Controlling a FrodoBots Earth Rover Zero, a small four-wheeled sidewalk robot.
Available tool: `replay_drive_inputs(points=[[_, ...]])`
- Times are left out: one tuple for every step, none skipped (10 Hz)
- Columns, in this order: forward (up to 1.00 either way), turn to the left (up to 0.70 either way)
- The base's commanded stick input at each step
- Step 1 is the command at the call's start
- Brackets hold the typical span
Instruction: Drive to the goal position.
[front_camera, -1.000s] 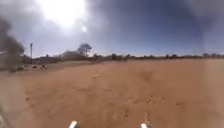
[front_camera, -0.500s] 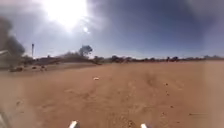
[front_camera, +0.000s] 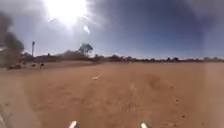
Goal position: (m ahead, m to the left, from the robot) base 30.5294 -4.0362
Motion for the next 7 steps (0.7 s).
replay_drive_inputs(points=[[0.5,0.0],[0.5,0.0],[0.5,0.0],[0.5,0.0],[0.5,0.0],[0.5,0.0],[0.5,0.0]])
